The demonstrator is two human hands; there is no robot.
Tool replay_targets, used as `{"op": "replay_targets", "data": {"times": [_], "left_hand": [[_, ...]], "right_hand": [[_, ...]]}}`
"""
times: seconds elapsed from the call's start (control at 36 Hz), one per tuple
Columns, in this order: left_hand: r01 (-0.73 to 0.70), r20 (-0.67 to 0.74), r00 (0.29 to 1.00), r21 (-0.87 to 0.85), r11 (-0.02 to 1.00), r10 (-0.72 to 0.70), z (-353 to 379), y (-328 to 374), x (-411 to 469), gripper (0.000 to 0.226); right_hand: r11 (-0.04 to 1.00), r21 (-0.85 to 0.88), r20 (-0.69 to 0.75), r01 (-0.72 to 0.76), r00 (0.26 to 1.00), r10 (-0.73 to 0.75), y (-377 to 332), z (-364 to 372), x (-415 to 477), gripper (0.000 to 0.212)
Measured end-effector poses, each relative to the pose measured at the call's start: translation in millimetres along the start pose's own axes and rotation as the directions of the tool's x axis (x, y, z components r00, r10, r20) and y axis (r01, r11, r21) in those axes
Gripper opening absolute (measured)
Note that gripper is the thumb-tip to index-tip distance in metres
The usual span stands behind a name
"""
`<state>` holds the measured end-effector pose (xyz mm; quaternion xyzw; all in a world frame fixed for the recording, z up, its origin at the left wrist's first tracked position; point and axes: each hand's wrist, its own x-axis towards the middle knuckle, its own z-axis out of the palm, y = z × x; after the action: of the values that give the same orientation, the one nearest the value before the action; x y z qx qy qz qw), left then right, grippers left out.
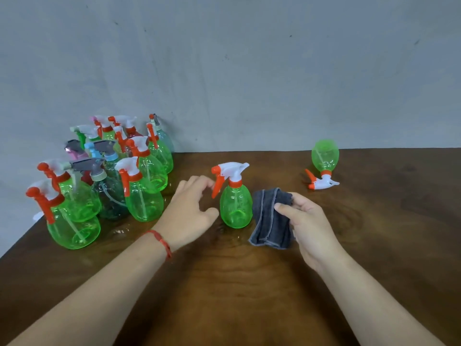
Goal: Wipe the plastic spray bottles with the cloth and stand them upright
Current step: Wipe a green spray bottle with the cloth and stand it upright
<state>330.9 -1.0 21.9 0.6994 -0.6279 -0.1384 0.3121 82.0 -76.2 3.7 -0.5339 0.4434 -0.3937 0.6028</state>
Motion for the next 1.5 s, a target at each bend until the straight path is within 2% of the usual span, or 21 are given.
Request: {"op": "replay_targets", "data": {"times": [0.11,0.25,0.31,0.39,0.47,0.58,0.67,0.81,0.92,1.06,1.11,1.19,1.25,1.33,1.44,1.5], "left_hand": [[-0.007,0.020,1.000,0.040,0.999,0.007,14.0,-17.7,-8.3,0.052],[-0.024,0.082,0.996,-0.003,1.000,0.024,30.8,-21.2,-2.9,0.103],[-0.032,0.099,0.994,-0.040,0.999,0.036,38.4,-19.2,3.4,0.113],[-0.006,0.116,0.993,-0.130,0.991,0.021,49.1,-17.5,12.8,0.108],[-0.011,0.063,0.998,-0.236,0.972,0.026,56.7,-16.9,20.2,0.096],[0.013,-0.018,1.000,-0.478,0.878,-0.025,61.6,-22.1,26.3,0.087],[0.002,-0.037,0.999,-0.552,0.834,-0.027,59.8,-23.0,28.1,0.080],[-0.006,-0.100,0.993,-0.539,0.843,-0.057,62.5,-22.7,30.5,0.081],[-0.015,-0.095,0.994,-0.566,0.824,-0.048,61.1,-18.7,30.5,0.085],[-0.034,0.042,0.996,-0.595,0.803,0.074,57.4,-18.1,22.7,0.116],[-0.068,0.050,0.992,-0.549,0.833,0.113,58.0,-18.7,20.1,0.125],[-0.173,-0.036,0.984,-0.401,0.900,0.173,57.4,-14.4,19.4,0.121],[-0.212,-0.068,0.977,-0.363,0.907,0.201,56.2,-10.9,18.8,0.116],[-0.257,-0.097,0.967,-0.363,0.896,0.238,56.2,-13.8,20.2,0.116],[-0.267,-0.123,0.964,-0.411,0.871,0.238,56.4,-17.6,18.3,0.117],[-0.263,-0.141,0.965,-0.431,0.863,0.223,56.2,-17.2,18.4,0.116]], "right_hand": [[1.000,0.020,-0.019,-0.002,1.000,0.003,4.6,-2.4,4.6,0.023],[0.998,0.055,-0.037,-0.022,0.999,0.024,7.9,0.5,17.8,0.024],[0.997,0.074,-0.043,-0.030,0.999,0.034,7.4,3.8,26.3,0.025],[0.993,0.106,-0.035,-0.052,0.998,0.056,6.4,8.4,39.4,0.025],[0.986,0.152,0.003,-0.075,0.997,0.075,5.3,11.7,52.2,0.026],[0.966,0.239,0.093,-0.096,0.993,0.076,2.9,15.4,67.2,0.028],[0.960,0.268,0.147,-0.079,0.988,0.040,3.9,18.1,72.6,0.030],[0.964,0.265,0.200,-0.013,0.979,-0.042,9.0,28.0,68.3,0.034],[0.965,0.263,0.196,0.019,0.978,-0.073,11.0,33.1,68.7,0.040],[0.976,0.134,0.146,0.171,0.971,-0.190,13.4,32.6,67.4,0.030],[0.966,0.117,0.141,0.232,0.959,-0.247,13.3,32.4,66.8,0.030],[0.933,0.094,0.165,0.346,0.919,-0.357,14.2,33.4,65.3,0.033],[0.902,0.067,0.186,0.425,0.883,-0.430,15.7,35.1,63.9,0.037],[0.845,-0.043,0.249,0.534,0.825,-0.508,19.6,36.9,62.4,0.037],[0.818,-0.115,0.374,0.564,0.787,-0.491,25.5,38.5,50.4,0.040],[0.740,-0.209,0.436,0.639,0.738,-0.515,25.5,39.2,44.6,0.041]]}}
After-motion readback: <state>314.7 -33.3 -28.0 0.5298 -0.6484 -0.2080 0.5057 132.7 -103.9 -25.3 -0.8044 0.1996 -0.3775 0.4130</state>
